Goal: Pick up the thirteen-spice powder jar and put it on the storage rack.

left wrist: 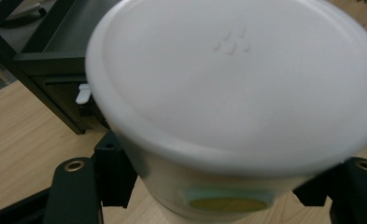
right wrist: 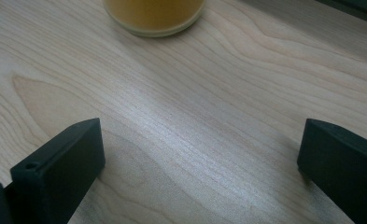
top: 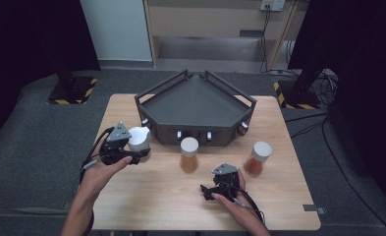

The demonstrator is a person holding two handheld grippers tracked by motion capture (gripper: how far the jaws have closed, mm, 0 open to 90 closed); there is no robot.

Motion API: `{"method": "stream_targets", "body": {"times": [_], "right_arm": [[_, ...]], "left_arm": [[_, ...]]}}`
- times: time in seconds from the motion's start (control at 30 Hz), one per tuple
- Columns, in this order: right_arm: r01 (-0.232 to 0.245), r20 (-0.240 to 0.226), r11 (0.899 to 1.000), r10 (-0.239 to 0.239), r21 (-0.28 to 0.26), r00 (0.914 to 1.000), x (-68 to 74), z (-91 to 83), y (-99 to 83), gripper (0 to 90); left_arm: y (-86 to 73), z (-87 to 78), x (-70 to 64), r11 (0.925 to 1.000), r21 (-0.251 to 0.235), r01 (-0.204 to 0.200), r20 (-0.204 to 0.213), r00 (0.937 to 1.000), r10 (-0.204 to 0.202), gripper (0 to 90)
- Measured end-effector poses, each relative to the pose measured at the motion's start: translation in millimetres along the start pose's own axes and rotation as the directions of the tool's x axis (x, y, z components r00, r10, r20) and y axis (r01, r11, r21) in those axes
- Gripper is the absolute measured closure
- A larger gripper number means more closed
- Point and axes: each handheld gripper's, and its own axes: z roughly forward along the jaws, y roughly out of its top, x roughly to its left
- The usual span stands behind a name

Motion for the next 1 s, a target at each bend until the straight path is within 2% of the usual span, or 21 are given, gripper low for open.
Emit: {"method": "stream_targets", "body": {"times": [0.4, 0.77, 1.0], "right_arm": [[0.000, 0.000, 1.000, 0.000, 0.000, 1.0000, 0.0, 0.0, 0.1, 0.6], [0.001, 0.000, 1.000, -0.001, 0.000, 1.0000, 0.0, 0.0, 0.0, 0.6], [0.000, 0.000, 1.000, 0.000, 0.000, 1.0000, 0.0, 0.0, 0.0, 0.6]], "left_arm": [[18.4, -7.2, 7.0, 0.9999, 0.002, -0.012, -0.014, 0.9998, 0.012, 29.2], [36.2, -1.9, 9.7, 0.9992, 0.011, -0.038, 0.006, 0.9993, 0.038, 29.2], [46.9, -1.4, 13.3, 0.9992, 0.003, -0.040, 0.011, 0.9992, 0.040, 29.2]]}}
